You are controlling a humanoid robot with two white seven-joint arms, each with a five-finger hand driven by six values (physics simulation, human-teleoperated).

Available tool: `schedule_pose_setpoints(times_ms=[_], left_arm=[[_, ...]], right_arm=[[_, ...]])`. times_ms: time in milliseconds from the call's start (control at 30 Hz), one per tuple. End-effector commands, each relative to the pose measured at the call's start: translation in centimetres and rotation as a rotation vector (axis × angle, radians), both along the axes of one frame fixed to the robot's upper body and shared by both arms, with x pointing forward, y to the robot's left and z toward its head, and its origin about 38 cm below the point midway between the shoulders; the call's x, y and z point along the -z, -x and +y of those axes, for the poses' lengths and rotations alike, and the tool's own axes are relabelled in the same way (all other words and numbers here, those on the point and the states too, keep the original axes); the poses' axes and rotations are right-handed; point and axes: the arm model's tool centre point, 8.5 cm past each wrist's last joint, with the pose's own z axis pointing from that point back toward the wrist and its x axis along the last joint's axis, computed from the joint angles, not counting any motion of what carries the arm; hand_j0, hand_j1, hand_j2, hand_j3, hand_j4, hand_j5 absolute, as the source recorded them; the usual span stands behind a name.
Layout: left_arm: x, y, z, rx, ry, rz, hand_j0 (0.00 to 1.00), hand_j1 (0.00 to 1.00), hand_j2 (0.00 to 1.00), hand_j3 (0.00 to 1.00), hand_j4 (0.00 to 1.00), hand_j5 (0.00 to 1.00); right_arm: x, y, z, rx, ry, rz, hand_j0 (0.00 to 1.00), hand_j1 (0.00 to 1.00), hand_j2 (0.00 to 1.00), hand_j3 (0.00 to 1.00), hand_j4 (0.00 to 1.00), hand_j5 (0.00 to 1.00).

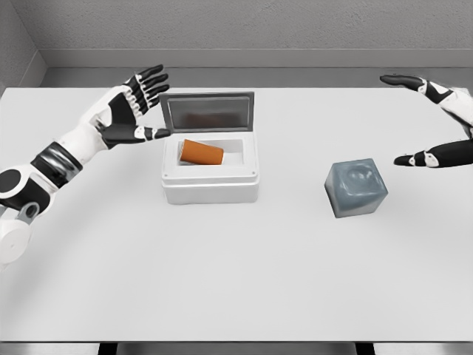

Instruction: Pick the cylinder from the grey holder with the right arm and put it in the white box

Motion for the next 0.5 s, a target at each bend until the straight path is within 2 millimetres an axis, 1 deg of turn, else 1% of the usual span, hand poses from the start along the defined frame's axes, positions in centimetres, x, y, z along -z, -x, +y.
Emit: schedule_pose_setpoints(times_ms=[0, 33, 67, 100, 133, 233, 300, 333, 367, 400, 467], left_arm=[[-0.5, 0.2, -0.2, 0.011, 0.000, -0.015, 1.00, 1.00, 1.00, 1.00, 1.00, 1.00], [-0.6, 0.3, -0.1, 0.011, -0.001, -0.017, 1.00, 1.00, 1.00, 1.00, 1.00, 1.00], [-0.4, 0.5, 0.0, 0.013, -0.004, -0.014, 1.00, 1.00, 1.00, 1.00, 1.00, 1.00], [-0.1, 1.1, 0.2, 0.018, -0.011, -0.009, 1.00, 1.00, 1.00, 1.00, 1.00, 1.00], [-0.3, 1.7, 0.5, 0.024, -0.026, -0.012, 1.00, 1.00, 1.00, 1.00, 1.00, 1.00], [-0.2, 3.0, 1.4, 0.006, 0.003, -0.036, 1.00, 1.00, 1.00, 1.00, 1.00, 1.00], [-0.7, 3.0, 3.0, -0.033, 0.002, -0.062, 1.00, 1.00, 1.00, 1.00, 1.00, 1.00], [-1.4, 2.7, 4.1, -0.065, 0.003, -0.078, 1.00, 1.00, 1.00, 1.00, 1.00, 1.00], [-2.3, 2.4, 5.8, -0.107, 0.003, -0.099, 1.00, 1.00, 1.00, 1.00, 1.00, 1.00], [-2.7, 2.1, 6.9, -0.138, 0.005, -0.106, 1.00, 1.00, 1.00, 1.00, 1.00, 1.00], [-3.6, 2.4, 9.2, -0.185, -0.015, -0.127, 1.00, 1.00, 1.00, 1.00, 1.00, 1.00]], right_arm=[[0.8, -0.1, 0.6, 0.000, -0.054, 0.005, 1.00, 1.00, 1.00, 1.00, 1.00, 1.00], [1.2, 0.1, 0.5, 0.003, -0.056, 0.018, 1.00, 1.00, 1.00, 1.00, 1.00, 1.00], [0.5, 0.2, -0.4, 0.028, -0.061, -0.005, 1.00, 1.00, 1.00, 1.00, 1.00, 1.00], [1.5, 0.2, -1.5, 0.065, -0.068, 0.022, 1.00, 1.00, 1.00, 1.00, 1.00, 1.00], [1.7, 0.2, -1.7, 0.071, -0.067, 0.028, 1.00, 1.00, 1.00, 1.00, 1.00, 1.00], [1.7, 0.3, -1.5, 0.064, -0.067, 0.027, 1.00, 1.00, 1.00, 1.00, 1.00, 1.00], [1.7, 0.3, -1.4, 0.063, -0.067, 0.026, 1.00, 1.00, 1.00, 1.00, 1.00, 1.00], [1.6, 0.3, -1.5, 0.064, -0.067, 0.025, 1.00, 1.00, 1.00, 1.00, 1.00, 1.00], [1.7, 0.3, -1.5, 0.065, -0.066, 0.026, 1.00, 1.00, 1.00, 1.00, 1.00, 1.00], [1.7, 0.3, -1.4, 0.063, -0.067, 0.026, 1.00, 1.00, 1.00, 1.00, 1.00, 1.00], [1.7, 0.3, -1.4, 0.063, -0.065, 0.026, 1.00, 1.00, 1.00, 1.00, 1.00, 1.00]])
